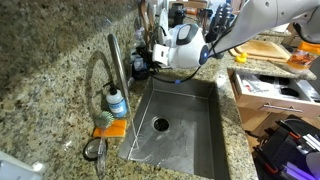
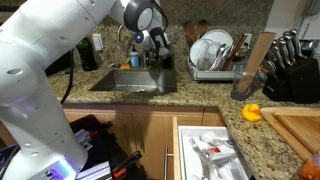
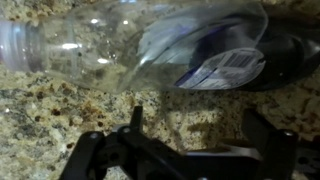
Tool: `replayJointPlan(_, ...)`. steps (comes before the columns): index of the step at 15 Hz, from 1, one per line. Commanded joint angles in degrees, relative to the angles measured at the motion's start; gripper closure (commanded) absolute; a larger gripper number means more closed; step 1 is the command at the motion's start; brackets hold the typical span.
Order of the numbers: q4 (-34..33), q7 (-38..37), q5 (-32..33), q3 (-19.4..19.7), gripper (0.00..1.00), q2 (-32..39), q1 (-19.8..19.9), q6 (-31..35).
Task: Close the tap
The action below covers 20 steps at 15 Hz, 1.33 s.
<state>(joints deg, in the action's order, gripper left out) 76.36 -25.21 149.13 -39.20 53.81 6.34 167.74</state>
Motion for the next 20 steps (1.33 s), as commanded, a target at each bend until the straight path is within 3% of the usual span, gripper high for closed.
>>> replayJointPlan(1,-9.72,5.62,0.00,-1.77,0.00,7.12,-1.83,4.56)
replayJointPlan(2,-11.37,6.05,0.00,-2.16,0.00,8.37,-2.03,4.91)
replayJointPlan(3,-5.90,2.86,0.00,-0.96,0.00,4.52,-1.60,1.97)
replayJointPlan(6,-6.81,2.99,-0.02,-1.11,0.00,5.50,-1.89,1.99)
replayJointPlan(14,-18.36,14.43,-0.02,-4.24,0.00,10.81,-6.32,3.11)
replayJointPlan(15,-14.13,10.76,-0.02,-3.10,0.00,8.27,-5.30,1.99)
replayJointPlan(17,-15.85,11.98,-0.02,-3.17,0.00,9.06,-5.97,2.00)
replayJointPlan(20,-15.57,9.44,-7.38,-4.78,0.00,9.91,-4.59,7.02)
